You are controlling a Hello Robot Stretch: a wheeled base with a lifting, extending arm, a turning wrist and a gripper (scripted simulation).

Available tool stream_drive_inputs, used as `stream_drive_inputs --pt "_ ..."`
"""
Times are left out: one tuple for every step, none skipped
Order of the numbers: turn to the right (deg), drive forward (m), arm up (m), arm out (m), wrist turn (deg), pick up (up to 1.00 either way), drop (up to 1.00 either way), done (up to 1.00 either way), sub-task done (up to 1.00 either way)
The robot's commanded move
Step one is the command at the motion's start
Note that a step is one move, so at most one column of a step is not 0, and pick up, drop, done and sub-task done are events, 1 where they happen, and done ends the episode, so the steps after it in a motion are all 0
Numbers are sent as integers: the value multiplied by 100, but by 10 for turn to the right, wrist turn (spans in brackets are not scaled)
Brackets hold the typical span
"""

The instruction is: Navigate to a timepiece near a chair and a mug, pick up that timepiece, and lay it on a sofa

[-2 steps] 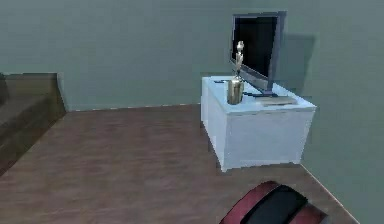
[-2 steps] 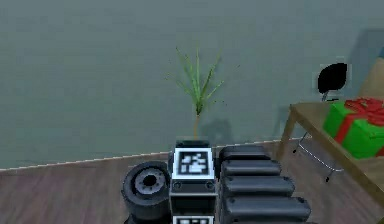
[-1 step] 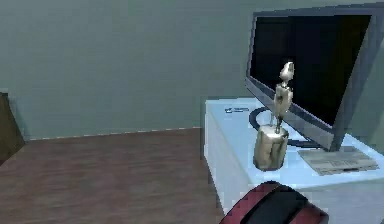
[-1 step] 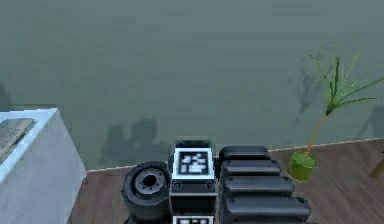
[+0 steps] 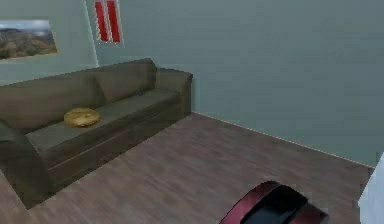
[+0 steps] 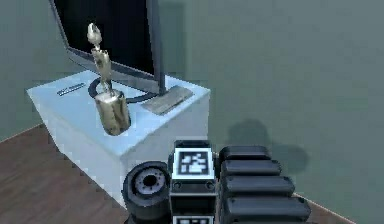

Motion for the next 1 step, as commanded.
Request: stream_drive_inputs --pt "-30 0 0 0 0 0 0 0 0"
